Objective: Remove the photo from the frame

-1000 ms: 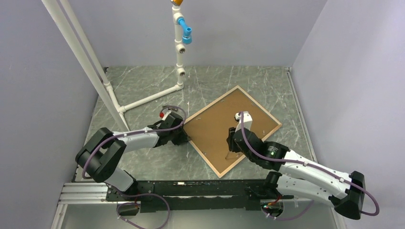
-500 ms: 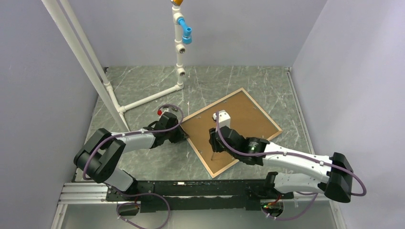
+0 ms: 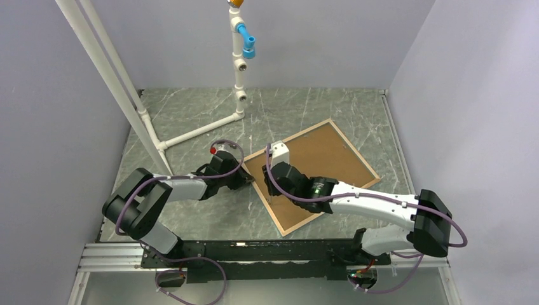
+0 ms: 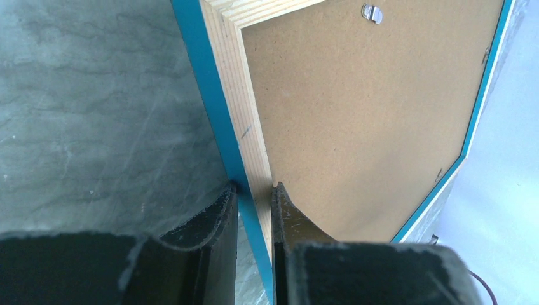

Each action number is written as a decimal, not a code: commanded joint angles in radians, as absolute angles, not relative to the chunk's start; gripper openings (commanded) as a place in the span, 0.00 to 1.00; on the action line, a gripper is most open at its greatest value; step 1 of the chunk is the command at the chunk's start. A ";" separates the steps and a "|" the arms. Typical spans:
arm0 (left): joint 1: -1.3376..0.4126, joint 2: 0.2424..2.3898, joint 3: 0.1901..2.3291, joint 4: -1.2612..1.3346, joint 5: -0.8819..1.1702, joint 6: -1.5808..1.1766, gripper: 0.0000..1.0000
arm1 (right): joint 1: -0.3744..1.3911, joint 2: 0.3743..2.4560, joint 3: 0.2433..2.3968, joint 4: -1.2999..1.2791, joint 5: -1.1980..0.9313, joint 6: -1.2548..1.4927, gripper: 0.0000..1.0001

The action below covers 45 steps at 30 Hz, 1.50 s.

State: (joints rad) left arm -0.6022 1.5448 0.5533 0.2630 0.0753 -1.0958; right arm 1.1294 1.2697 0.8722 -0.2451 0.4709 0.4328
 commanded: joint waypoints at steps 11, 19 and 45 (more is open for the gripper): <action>-0.610 1.590 0.471 0.193 0.101 -1.086 0.00 | 1.136 1.324 0.937 -0.139 0.511 0.408 0.00; -0.610 1.588 0.456 0.205 0.104 -1.092 0.00 | 1.143 1.340 0.921 -0.104 0.493 0.402 0.00; -0.595 1.575 0.437 0.217 0.115 -1.083 0.00 | 1.234 1.351 1.073 -0.312 0.850 0.392 0.00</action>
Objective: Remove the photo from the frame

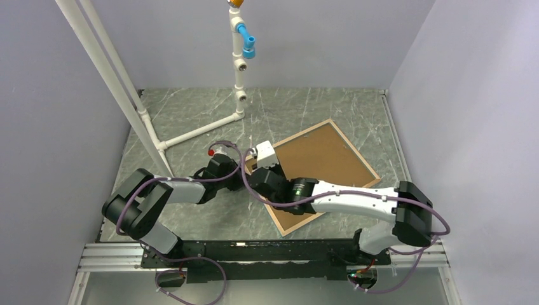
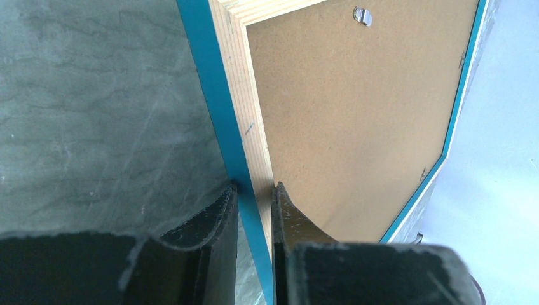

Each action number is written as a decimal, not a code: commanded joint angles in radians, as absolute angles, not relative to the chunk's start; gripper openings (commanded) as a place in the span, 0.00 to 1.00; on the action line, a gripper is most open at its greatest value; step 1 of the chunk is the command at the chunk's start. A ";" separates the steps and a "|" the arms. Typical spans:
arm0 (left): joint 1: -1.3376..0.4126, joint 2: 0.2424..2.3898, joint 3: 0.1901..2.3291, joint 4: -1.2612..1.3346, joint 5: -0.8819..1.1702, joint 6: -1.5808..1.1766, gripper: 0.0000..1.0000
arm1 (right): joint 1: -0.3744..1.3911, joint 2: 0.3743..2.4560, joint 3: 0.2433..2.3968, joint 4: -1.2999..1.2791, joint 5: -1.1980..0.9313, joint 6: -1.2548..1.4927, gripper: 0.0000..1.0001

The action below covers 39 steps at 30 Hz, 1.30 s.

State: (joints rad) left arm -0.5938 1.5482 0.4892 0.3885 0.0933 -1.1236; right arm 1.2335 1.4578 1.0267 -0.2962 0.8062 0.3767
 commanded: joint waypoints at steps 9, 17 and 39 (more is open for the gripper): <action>-0.585 1.543 0.485 0.203 0.158 -1.035 0.05 | 1.169 1.126 0.947 -0.356 0.862 0.406 0.00; -0.560 1.537 0.565 0.217 0.283 -0.960 0.29 | 0.994 0.934 0.792 -0.464 0.666 0.542 0.00; -0.542 0.576 0.638 -0.555 0.150 -0.663 0.94 | 0.928 1.163 0.951 -0.364 0.030 0.737 0.00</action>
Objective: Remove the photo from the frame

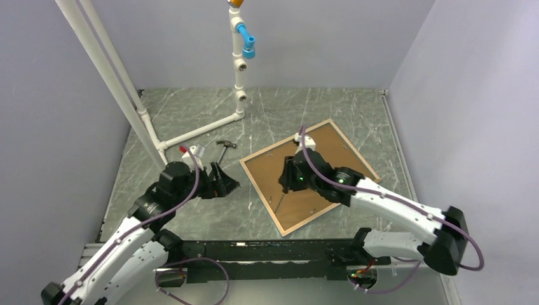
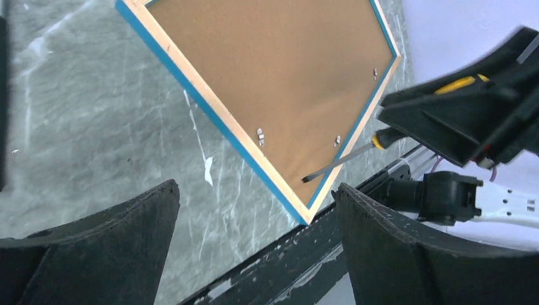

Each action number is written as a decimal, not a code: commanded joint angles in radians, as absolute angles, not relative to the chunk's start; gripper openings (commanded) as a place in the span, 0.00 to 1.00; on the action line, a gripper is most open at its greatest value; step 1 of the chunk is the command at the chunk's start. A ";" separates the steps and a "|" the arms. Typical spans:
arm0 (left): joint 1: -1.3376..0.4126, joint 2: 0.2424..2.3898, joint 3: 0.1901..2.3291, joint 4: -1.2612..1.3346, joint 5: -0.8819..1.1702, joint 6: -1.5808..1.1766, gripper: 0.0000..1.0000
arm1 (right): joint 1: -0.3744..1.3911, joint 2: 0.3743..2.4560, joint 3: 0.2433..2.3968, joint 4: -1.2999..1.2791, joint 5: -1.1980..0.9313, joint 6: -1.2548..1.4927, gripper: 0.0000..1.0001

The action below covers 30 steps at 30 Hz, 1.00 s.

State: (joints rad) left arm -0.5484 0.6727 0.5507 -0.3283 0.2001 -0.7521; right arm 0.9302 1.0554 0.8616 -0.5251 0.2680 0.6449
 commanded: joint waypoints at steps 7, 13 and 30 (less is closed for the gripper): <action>-0.541 0.572 0.836 -0.679 0.184 -0.595 0.97 | 0.930 1.497 1.101 -0.197 -0.134 0.923 0.00; -0.539 0.574 0.855 -0.653 0.271 -0.635 0.97 | 0.935 1.801 1.257 -0.113 -0.201 1.071 0.00; -0.540 0.415 0.847 -0.693 0.228 -0.737 0.95 | 0.971 2.105 1.411 -0.114 -0.067 1.206 0.00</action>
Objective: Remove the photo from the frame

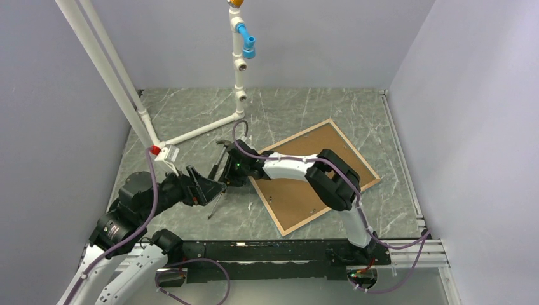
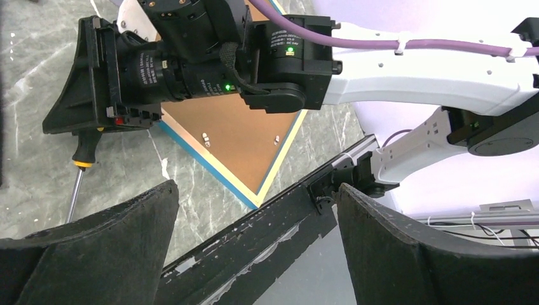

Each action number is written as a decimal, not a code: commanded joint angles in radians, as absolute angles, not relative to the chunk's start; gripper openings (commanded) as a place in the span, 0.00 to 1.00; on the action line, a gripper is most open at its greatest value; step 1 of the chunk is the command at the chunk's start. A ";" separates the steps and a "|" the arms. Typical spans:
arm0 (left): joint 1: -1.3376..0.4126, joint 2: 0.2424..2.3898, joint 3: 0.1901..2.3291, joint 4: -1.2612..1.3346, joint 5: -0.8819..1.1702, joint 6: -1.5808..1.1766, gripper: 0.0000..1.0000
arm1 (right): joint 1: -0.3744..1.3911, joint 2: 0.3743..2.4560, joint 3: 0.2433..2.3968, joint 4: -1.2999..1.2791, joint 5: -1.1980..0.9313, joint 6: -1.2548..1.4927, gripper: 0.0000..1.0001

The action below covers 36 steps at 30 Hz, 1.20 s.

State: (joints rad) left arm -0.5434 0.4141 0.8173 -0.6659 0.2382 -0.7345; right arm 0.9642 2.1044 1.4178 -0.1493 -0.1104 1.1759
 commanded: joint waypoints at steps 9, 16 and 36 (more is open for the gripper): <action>-0.540 0.384 0.846 -0.727 0.184 -0.722 0.95 | 0.958 2.148 1.448 -0.122 -0.035 1.165 0.04; -0.541 0.355 0.824 -0.725 0.158 -0.732 0.95 | 0.965 2.207 1.475 -0.069 -0.057 1.258 0.28; -0.541 0.365 0.695 -0.626 0.199 -0.706 0.97 | 0.959 1.772 1.189 -0.220 0.041 0.854 0.99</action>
